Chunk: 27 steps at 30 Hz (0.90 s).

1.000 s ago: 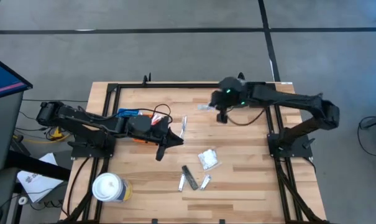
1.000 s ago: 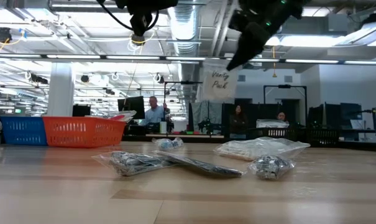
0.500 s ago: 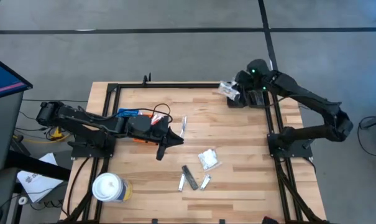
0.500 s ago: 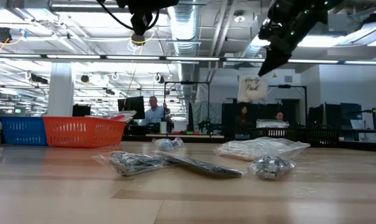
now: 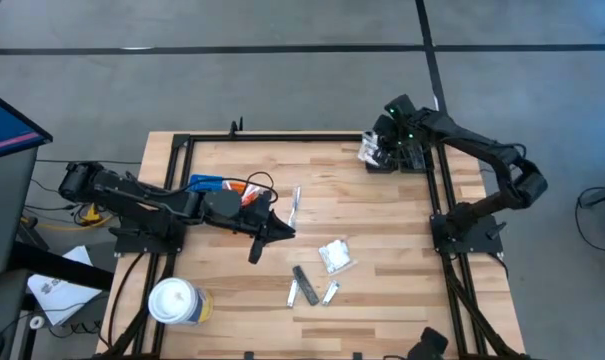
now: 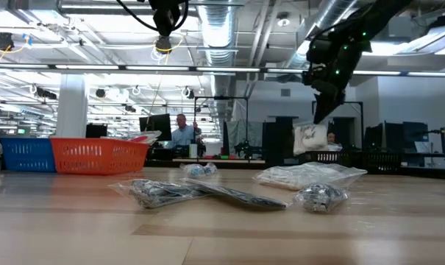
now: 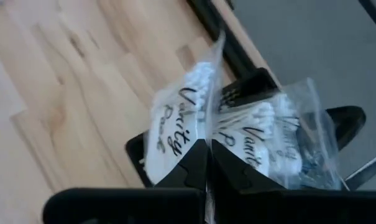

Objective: Pick & Place Travel size toiletries
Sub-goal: Put the cotton pack into the left black bin

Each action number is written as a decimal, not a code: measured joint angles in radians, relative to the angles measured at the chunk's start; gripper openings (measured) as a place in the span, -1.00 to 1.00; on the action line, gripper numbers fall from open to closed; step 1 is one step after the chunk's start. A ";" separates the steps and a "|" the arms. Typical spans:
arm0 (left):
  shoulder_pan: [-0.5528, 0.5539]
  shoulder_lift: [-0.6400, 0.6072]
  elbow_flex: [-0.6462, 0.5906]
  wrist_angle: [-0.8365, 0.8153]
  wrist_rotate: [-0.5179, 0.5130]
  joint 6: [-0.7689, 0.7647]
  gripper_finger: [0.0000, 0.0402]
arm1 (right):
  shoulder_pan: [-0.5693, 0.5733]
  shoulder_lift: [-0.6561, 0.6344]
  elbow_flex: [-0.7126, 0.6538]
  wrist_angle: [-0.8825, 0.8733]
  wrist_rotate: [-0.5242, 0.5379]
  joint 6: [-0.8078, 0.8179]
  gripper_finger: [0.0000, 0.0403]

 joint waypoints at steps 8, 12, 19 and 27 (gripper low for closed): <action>0.000 0.000 0.000 0.002 0.000 0.000 -0.77 | -0.067 -0.114 -0.085 0.029 0.003 0.057 -1.00; -0.001 0.000 0.000 0.006 0.000 0.000 -0.77 | -0.076 -0.155 -0.103 0.065 0.003 0.054 -1.00; -0.021 0.000 0.000 0.015 -0.021 0.000 -0.77 | -0.075 -0.116 -0.105 0.014 0.001 0.026 -1.00; -0.021 0.000 0.000 0.017 -0.023 0.001 -0.77 | -0.049 -0.051 -0.106 -0.013 -0.008 0.015 -1.00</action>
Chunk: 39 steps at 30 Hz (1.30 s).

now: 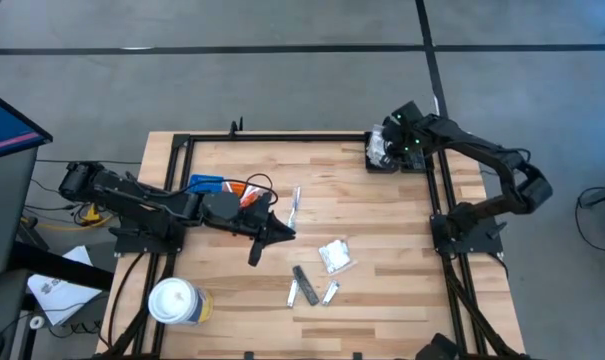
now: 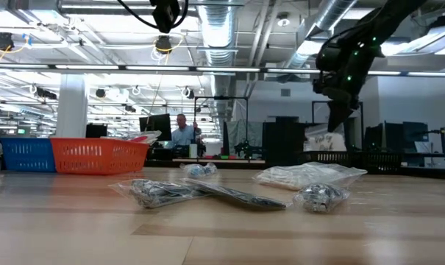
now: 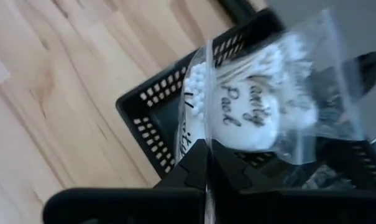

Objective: Pick & Place Travel size toiletries
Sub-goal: Put the cotton pack into the left black bin

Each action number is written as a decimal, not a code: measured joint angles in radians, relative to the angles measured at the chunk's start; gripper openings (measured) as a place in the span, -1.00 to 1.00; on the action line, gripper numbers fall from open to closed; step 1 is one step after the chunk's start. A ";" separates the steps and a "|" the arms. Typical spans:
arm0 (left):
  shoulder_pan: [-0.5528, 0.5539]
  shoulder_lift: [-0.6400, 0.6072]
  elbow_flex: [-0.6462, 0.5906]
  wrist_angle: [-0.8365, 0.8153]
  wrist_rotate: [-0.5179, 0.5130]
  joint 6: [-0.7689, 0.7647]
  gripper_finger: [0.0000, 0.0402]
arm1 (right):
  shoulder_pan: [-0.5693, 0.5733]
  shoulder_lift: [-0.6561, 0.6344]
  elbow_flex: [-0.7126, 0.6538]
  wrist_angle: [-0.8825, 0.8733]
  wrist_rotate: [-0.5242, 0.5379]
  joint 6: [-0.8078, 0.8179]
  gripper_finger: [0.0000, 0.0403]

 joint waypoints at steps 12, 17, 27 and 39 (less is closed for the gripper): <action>0.000 0.000 0.000 0.005 -0.004 0.000 -0.77 | 0.005 0.149 0.000 0.050 0.011 -0.023 -1.00; 0.000 0.000 0.000 0.004 -0.003 0.006 -0.77 | 0.006 0.134 0.000 0.067 0.056 -0.029 -1.00; 0.000 0.000 0.000 0.005 -0.003 0.008 -0.77 | 0.010 0.075 0.000 0.081 0.135 -0.008 -1.00; 0.000 0.000 0.000 0.012 0.001 0.008 -0.77 | 0.031 0.080 0.000 0.102 0.136 0.019 -0.60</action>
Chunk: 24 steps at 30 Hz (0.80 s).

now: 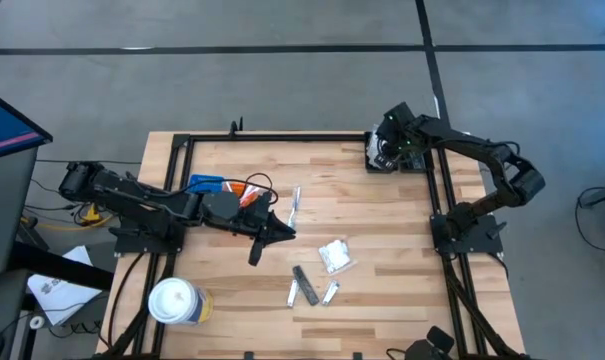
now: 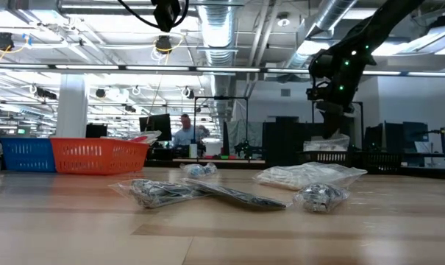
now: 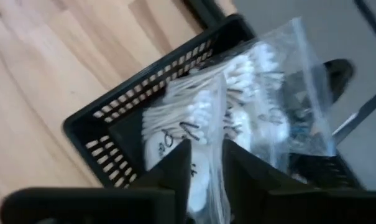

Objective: Pick & Place Travel size toiletries
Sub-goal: Put the cotton pack into the left black bin

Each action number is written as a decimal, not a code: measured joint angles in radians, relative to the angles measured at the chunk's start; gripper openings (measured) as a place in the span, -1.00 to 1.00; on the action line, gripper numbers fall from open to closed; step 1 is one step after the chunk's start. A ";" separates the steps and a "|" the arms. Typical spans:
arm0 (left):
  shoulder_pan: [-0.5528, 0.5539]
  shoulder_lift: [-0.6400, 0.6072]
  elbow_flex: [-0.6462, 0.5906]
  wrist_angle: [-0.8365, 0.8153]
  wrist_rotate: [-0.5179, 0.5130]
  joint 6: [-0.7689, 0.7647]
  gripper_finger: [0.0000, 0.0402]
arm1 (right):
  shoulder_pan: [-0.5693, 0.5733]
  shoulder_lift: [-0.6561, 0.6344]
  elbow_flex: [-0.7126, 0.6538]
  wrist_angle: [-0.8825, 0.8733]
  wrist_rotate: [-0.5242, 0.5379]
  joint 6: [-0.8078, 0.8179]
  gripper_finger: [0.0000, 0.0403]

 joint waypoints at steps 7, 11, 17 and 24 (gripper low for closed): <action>0.000 0.000 0.000 0.000 0.000 0.000 -0.77 | -0.005 -0.002 0.000 0.011 0.015 0.024 -0.24; 0.000 0.000 0.000 0.000 -0.001 0.000 -0.77 | 0.018 -0.012 0.000 -0.057 0.013 0.061 -0.19; 0.000 0.000 0.000 0.000 -0.004 0.000 -0.77 | 0.096 -0.012 0.000 -0.129 0.007 0.097 -0.51; 0.000 0.000 0.000 0.000 -0.005 0.000 -0.77 | 0.156 -0.012 0.000 -0.148 0.047 0.116 -0.92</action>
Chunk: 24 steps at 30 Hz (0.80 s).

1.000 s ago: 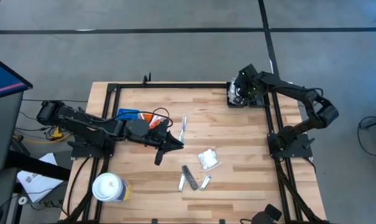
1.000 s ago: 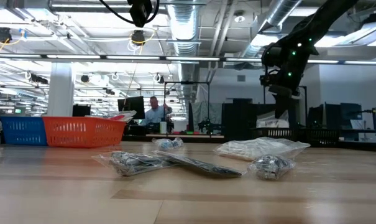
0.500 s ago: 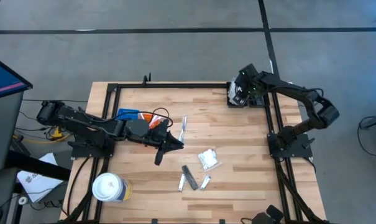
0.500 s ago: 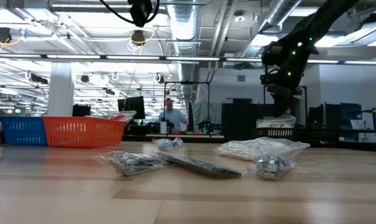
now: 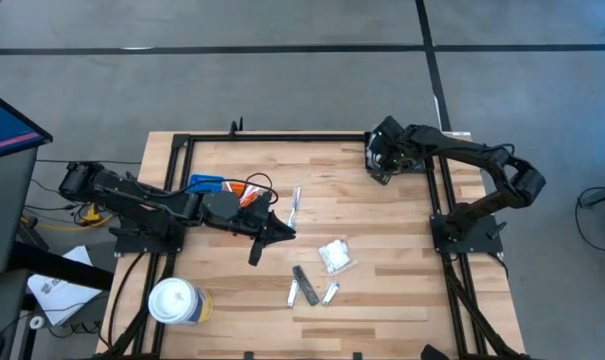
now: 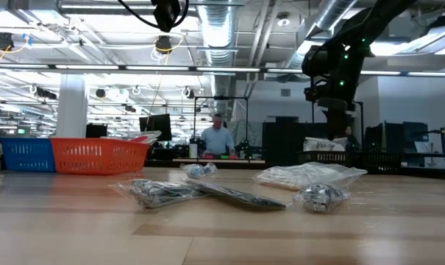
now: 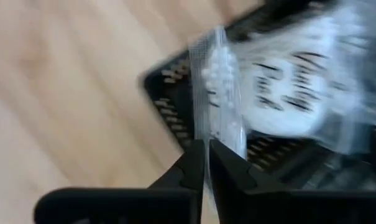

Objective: Pick & Place Travel size toiletries
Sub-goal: Put the cotton pack into the left black bin

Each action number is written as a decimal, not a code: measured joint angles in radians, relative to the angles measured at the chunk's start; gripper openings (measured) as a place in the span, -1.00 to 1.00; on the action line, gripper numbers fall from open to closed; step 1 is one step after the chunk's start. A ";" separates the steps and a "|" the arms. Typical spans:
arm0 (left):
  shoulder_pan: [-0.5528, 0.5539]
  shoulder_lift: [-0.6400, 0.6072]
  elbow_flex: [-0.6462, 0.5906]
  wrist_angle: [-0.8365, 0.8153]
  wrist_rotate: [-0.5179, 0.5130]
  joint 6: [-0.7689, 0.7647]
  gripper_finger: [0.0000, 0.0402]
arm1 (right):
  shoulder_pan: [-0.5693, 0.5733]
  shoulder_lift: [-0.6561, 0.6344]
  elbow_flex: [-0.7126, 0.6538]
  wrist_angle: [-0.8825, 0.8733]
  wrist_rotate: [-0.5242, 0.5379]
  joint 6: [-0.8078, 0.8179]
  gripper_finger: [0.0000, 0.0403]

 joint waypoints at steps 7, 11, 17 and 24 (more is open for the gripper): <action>0.000 0.000 0.000 0.000 0.000 0.000 -0.77 | -0.004 0.000 0.000 0.031 0.128 -0.019 -0.98; 0.000 0.000 0.000 0.000 0.001 0.000 -0.77 | -0.008 0.000 0.000 0.091 0.219 -0.060 -0.99; 0.000 0.000 0.000 0.000 0.001 0.000 -0.77 | 0.001 -0.006 0.000 0.137 0.279 -0.067 -0.99; 0.000 0.000 0.000 0.000 0.002 0.000 -0.77 | 0.047 -0.064 0.001 0.014 0.007 -0.050 -1.00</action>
